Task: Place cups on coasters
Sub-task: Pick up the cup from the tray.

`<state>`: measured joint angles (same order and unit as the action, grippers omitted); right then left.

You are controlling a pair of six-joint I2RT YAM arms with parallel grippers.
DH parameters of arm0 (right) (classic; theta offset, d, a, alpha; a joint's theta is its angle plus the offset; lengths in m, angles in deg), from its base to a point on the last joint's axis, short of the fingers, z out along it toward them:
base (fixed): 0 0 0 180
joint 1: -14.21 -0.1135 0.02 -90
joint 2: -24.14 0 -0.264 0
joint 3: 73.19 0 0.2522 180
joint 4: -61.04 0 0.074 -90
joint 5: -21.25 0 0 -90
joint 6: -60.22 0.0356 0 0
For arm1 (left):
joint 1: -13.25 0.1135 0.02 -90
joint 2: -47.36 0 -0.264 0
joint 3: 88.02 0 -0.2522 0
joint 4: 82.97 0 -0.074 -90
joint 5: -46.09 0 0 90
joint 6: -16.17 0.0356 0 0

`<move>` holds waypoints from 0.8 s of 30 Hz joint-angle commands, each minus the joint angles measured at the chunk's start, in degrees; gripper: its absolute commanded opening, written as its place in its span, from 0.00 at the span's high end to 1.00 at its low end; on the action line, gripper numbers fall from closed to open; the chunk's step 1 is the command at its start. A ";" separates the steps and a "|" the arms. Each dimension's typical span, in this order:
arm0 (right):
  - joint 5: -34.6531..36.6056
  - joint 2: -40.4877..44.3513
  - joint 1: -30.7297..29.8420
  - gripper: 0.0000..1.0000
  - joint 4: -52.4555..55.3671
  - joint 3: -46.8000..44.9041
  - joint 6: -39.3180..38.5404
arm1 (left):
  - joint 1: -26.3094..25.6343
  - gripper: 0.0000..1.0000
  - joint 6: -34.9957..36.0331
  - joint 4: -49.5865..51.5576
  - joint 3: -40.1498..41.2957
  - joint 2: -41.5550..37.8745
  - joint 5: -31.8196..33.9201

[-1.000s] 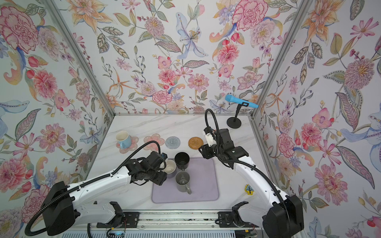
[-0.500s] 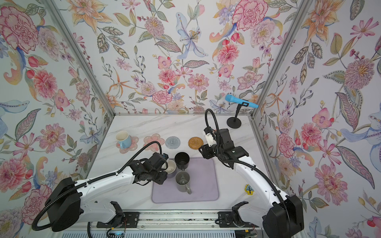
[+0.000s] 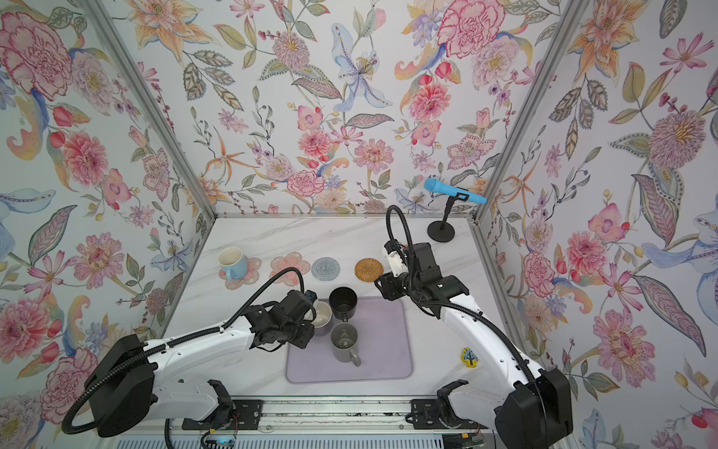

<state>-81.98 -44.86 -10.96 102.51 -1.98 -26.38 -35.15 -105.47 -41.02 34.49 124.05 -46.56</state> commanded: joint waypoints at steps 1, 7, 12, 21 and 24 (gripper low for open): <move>0.42 -0.01 -0.35 0.43 1.10 1.85 -0.28 | -0.57 0.68 -0.31 -0.31 0.83 -0.57 0.41; 1.22 0.08 -0.32 0.43 1.09 1.71 0.19 | -0.64 0.78 -1.04 -0.31 1.84 -2.37 0.63; 1.50 -0.70 -0.33 0.43 1.08 1.77 0.35 | -0.63 0.90 -0.37 0.13 2.07 -2.64 0.93; 1.62 -1.54 -0.35 0.43 1.11 2.40 0.30 | -0.58 1.00 -0.18 0.73 2.30 -2.66 1.41; 1.47 -1.77 -0.32 0.43 1.12 2.58 0.38 | -0.62 1.00 -0.43 0.82 2.37 -3.16 1.34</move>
<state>-81.15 -45.99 -10.96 102.70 -1.35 -26.31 -35.31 -106.17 -41.37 35.98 122.30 -46.48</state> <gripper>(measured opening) 0.567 0.180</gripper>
